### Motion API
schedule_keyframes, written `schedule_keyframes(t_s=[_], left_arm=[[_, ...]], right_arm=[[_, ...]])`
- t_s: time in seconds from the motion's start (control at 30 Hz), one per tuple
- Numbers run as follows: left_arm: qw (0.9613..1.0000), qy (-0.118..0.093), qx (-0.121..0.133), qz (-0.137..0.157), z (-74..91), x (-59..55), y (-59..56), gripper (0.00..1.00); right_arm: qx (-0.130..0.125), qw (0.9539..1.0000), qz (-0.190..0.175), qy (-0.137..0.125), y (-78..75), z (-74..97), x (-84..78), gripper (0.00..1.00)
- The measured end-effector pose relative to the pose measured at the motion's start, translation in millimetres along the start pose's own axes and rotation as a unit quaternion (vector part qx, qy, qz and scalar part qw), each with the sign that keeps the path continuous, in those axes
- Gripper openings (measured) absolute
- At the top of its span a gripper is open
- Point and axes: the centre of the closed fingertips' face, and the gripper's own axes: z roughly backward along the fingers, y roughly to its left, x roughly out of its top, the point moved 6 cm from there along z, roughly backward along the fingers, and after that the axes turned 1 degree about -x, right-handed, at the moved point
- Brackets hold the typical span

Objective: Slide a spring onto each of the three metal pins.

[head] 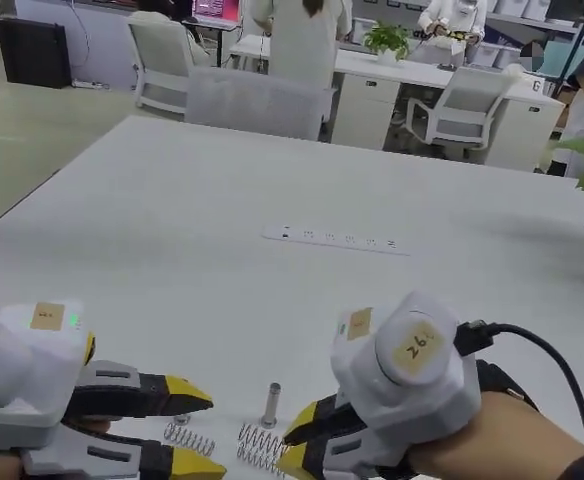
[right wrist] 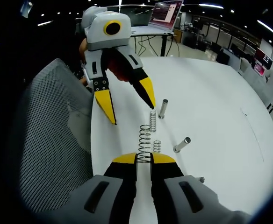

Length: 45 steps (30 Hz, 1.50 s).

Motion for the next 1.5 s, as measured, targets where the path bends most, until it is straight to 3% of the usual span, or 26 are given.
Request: schedule_keyframes(t_s=[0.6, 0.9, 1.2, 1.5], left_arm=[[0.9995, -0.001, -0.023, -0.02, -9.9, 1.6, -9.7, 0.16], [0.9991, -0.003, -0.032, -0.027, -10.3, 0.2, -12.4, 0.07], [0.9985, 0.001, -0.042, -0.035, -10.5, -1.9, -14.8, 0.04], [0.9982, 0.001, -0.05, -0.034, -11.1, -2.2, -15.6, 0.03]], right_arm=[[0.037, 0.9967, 0.068, -0.026, 12.0, -0.4, 14.4, 0.07], [0.043, 0.994, 0.097, -0.03, 15.1, -0.6, 15.6, 0.07], [0.044, 0.9911, 0.122, -0.03, 15.7, -1.4, 14.0, 0.08], [0.041, 0.9931, 0.105, -0.033, 14.3, -0.9, 13.3, 0.09]])
